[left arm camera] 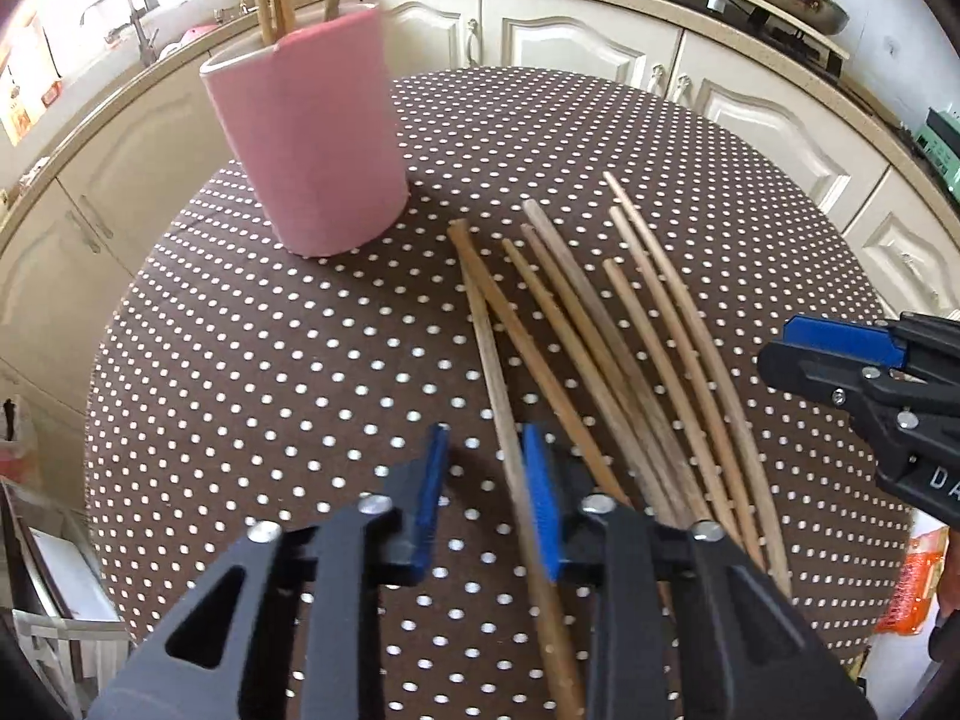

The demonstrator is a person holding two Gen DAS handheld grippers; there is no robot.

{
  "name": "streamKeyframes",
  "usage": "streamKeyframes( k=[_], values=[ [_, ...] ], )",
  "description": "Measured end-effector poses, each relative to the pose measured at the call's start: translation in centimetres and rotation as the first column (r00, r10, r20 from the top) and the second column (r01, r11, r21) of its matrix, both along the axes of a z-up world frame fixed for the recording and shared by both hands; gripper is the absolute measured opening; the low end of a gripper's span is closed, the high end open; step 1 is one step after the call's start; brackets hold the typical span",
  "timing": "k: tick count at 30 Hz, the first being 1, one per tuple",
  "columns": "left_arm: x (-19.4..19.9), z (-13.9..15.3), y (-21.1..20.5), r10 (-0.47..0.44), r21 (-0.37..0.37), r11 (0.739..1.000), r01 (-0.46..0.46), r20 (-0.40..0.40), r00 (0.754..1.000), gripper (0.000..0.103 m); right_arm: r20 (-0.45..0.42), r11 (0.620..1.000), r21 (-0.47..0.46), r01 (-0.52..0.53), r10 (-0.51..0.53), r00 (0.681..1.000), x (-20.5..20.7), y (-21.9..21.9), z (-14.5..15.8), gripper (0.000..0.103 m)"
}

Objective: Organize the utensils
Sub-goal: 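Close the left tool on a chopstick while the right tool moves toward the chopstick pile, then close the right tool on a chopstick while the left tool lifts its chopstick upright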

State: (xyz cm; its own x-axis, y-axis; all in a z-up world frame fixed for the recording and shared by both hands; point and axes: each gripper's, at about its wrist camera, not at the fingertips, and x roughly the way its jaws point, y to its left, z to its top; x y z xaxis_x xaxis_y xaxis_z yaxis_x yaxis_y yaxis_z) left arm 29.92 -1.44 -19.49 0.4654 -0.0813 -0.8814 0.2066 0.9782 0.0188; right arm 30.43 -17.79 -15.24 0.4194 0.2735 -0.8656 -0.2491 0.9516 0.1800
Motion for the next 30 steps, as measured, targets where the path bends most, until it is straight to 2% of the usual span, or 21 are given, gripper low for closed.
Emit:
streamKeyframes(
  k=[2, 4, 10, 17, 22, 25, 26, 30],
  values=[
    [0.1, 0.0, 0.4, 0.005, -0.007, 1.0, -0.005, 0.001, 1.0, 0.011, -0.013, 1.0, -0.013, -0.006, 0.005, 1.0, 0.4, 0.4, -0.2, 0.029],
    [-0.1, 0.4, 1.4, 0.022, -0.013, 1.0, -0.022, -0.001, 1.0, 0.007, -0.022, 0.999, -0.032, -0.006, 0.005, 1.0, 0.9, 0.8, -0.5, 0.029],
    [-0.6, 0.4, 2.7, 0.068, -0.026, 0.997, -0.068, -0.006, 0.998, 0.007, -0.044, 0.996, -0.086, 0.003, -0.006, 0.999, 2.3, 2.1, -1.1, 0.029],
    [-1.9, 0.9, 6.4, 0.184, -0.032, 0.982, -0.186, -0.067, 0.981, 0.007, -0.08, 0.989, -0.145, 0.002, -0.013, 0.997, 4.0, 3.5, -1.7, 0.028],
    [-1.0, 1.0, 7.5, 0.206, -0.017, 0.978, -0.21, -0.123, 0.971, 0.007, -0.105, 0.978, -0.207, -0.016, -0.006, 0.994, 4.9, 4.6, -1.9, 0.028],
    [-0.3, 1.1, 7.9, 0.21, -0.036, 0.975, -0.218, -0.152, 0.966, 0.007, -0.106, 0.977, -0.209, -0.029, 0.007, 0.994, 4.8, 4.9, -1.8, 0.02],
    [-0.3, 1.2, 8.3, 0.213, -0.053, 0.973, -0.224, -0.161, 0.964, 0.006, -0.101, 0.977, -0.21, -0.03, 0.009, 0.995, 4.8, 4.9, -1.8, 0.012],
    [0.6, 1.5, 9.5, 0.256, -0.067, 0.961, -0.267, -0.138, 0.957, 0.006, -0.08, 0.983, -0.181, -0.023, 0.009, 0.997, 4.1, 4.3, -1.8, 0.006]
  ],
)
